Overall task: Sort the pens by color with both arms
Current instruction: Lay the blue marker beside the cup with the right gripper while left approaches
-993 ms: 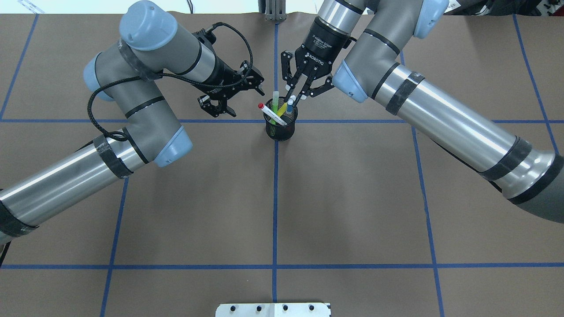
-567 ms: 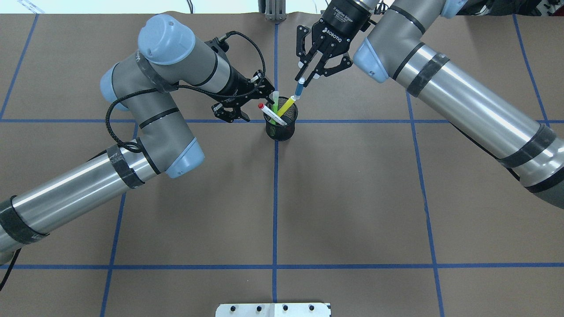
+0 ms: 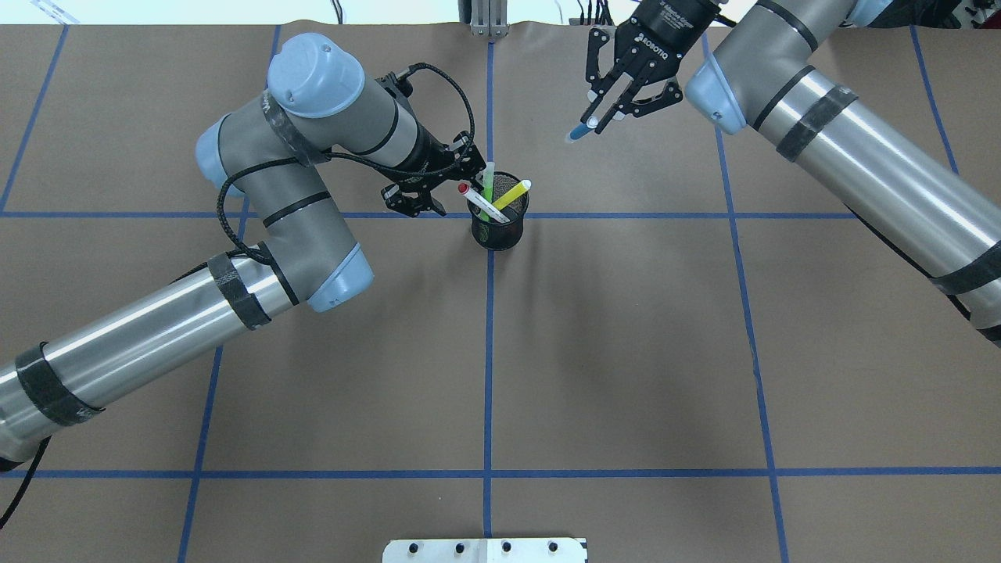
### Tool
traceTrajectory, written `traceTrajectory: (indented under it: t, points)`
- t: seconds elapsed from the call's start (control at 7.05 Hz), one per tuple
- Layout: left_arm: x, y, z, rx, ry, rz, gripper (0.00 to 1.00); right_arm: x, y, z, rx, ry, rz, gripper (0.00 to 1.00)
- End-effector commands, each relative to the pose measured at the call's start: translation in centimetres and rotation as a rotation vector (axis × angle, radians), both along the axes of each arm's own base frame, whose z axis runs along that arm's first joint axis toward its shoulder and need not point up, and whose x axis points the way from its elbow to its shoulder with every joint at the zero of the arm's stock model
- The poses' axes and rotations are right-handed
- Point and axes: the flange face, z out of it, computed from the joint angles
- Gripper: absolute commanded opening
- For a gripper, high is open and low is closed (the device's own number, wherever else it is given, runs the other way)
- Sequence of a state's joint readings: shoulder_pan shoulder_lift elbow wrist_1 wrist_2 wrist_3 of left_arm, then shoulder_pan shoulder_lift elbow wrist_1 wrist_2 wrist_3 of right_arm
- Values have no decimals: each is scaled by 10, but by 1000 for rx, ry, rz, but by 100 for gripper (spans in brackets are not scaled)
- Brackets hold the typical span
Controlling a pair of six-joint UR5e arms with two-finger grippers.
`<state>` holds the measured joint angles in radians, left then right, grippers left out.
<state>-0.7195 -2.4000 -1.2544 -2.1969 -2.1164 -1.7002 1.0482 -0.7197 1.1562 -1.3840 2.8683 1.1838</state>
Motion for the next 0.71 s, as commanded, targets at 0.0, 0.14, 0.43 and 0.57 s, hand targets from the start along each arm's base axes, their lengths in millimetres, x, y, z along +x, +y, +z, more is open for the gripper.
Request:
traceTrajectory:
  t: [0.0,0.14,0.43,0.57]
  points:
    - [1,-1,-6,-1,3,-1,64,31,-25,16,263,53,80,25]
    - [1,-1,-15,0,12,-3,63,37,-34,1,334,99,136,25]
    - [1,-1,-25,9,19,-2,51,33,-47,-2,474,212,259,25]
    - [1,-1,-26,15,18,0,46,21,-43,-4,490,220,256,25]
